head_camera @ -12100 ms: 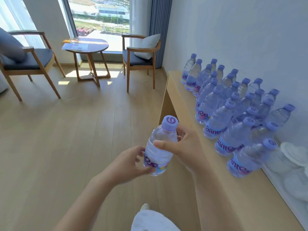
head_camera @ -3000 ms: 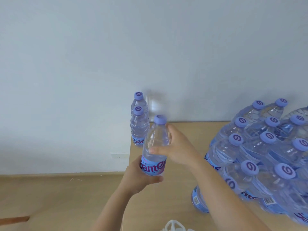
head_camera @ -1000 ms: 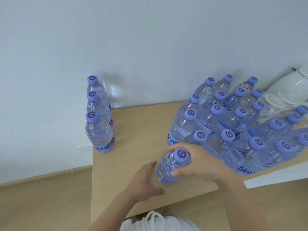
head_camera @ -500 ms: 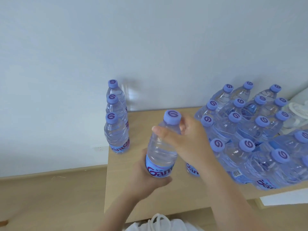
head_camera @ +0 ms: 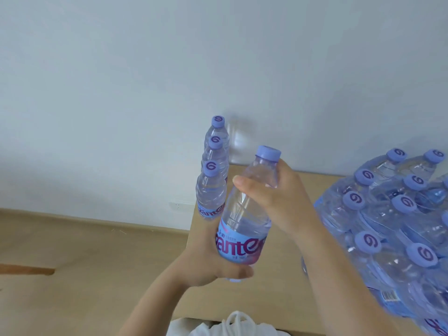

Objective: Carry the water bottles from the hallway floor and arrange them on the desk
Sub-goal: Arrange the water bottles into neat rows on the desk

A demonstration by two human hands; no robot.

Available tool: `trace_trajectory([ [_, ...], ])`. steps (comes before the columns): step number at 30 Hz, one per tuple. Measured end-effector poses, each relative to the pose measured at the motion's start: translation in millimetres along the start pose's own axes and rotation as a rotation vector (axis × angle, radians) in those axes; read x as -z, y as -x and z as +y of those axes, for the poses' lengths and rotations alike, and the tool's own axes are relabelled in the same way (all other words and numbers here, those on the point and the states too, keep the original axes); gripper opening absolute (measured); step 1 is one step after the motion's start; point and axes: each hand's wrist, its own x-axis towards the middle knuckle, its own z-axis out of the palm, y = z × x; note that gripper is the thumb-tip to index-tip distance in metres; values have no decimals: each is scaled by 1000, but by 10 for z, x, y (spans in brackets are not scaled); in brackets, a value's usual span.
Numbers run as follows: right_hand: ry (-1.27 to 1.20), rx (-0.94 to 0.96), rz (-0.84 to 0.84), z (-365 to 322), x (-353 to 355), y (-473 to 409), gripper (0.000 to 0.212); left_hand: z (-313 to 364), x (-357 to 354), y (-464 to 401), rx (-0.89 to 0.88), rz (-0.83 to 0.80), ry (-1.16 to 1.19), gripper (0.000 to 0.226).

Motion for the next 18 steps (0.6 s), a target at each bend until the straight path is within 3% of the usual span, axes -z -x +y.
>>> trace_trajectory([
  [3,47,0,-166,69,-60,-36,43,-109,34,55,12,86,33,70],
  [6,67,-28,-174,156,-113,-54,56,-250,79,74,107,70,32,56],
  [9,185,-58,-148,297,-255,-18,57,-484,101,91,206,67,34,59],
  [14,245,-62,-129,514,-482,56,50,-921,181,161,295,366,-120,72],
  [18,251,-60,-175,646,-638,117,50,-1091,268,204,302,434,-254,61],
])
